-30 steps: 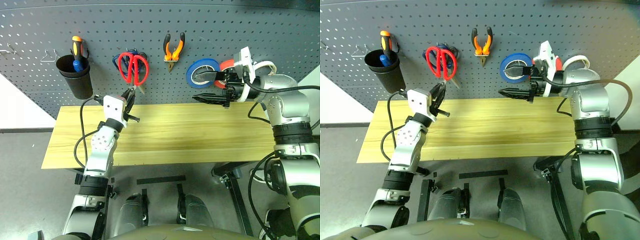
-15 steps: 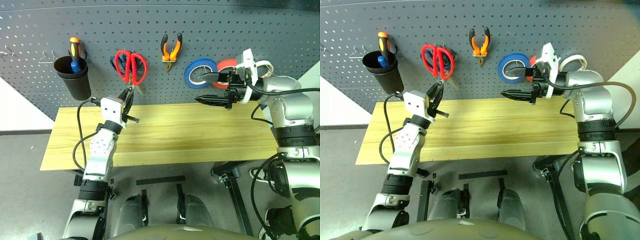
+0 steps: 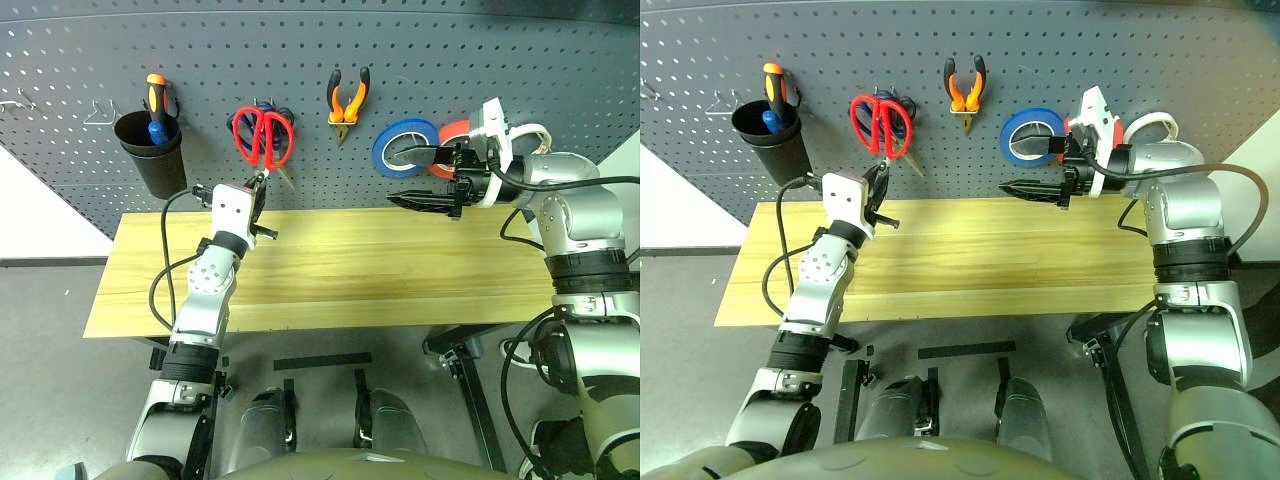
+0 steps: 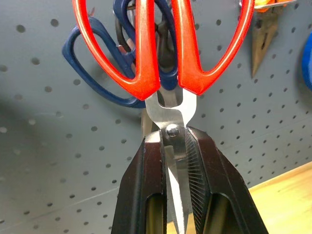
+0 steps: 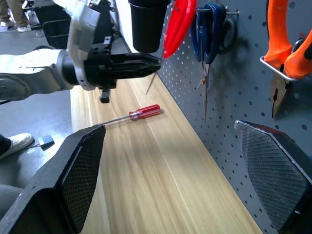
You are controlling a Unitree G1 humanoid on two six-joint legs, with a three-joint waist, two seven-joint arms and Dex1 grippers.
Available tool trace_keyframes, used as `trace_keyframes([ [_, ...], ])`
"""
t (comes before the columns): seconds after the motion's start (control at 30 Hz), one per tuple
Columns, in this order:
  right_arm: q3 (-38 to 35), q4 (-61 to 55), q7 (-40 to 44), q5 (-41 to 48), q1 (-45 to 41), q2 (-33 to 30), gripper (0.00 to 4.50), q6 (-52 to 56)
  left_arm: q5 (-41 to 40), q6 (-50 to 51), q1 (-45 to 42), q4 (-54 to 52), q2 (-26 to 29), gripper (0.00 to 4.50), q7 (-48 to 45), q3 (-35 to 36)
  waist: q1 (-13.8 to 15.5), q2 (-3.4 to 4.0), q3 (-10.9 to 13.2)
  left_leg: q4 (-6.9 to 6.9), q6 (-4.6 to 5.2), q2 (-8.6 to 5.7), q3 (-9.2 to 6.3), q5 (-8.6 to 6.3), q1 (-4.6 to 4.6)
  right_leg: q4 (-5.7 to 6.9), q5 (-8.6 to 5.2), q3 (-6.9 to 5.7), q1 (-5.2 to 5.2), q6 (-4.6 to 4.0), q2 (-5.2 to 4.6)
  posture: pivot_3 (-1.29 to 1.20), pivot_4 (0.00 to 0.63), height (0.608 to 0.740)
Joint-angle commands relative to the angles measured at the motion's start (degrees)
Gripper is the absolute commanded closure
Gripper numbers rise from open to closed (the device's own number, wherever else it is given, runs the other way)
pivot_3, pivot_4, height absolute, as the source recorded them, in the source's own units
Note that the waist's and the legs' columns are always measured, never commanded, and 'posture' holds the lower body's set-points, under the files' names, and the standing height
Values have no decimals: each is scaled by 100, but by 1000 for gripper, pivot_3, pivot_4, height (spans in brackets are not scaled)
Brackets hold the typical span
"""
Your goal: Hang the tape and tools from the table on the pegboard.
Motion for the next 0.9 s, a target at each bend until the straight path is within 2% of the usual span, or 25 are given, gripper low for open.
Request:
trace_keyframes([
  [0.03,-118,-343,-44,81,4,-122,0,40,36,-202,-144,30,-12,4254,-79,-89,-12,0,-2,0,0,0,0,0,0,0,0,0,0,0,0,-52,111,732],
  [0.33,-143,-557,-96,121,148,-176,0,130,-135,-604,370,-744,-87,4254,-125,-12,-54,0,-21,-1,0,0,-1,0,0,0,1,-1,1,1,0,-53,113,732],
  [0.53,-122,-520,-93,108,126,-141,0,115,-50,-319,759,-1282,-5,4254,-168,-82,-128,2,-28,1,0,1,-2,0,2,0,1,-1,2,0,-1,-41,114,732],
  [0.9,-79,-441,-80,85,19,-98,0,104,309,152,130,-409,25,4254,101,-120,-124,2,-38,1,0,0,-2,0,7,1,1,-1,8,0,0,-42,107,732],
])
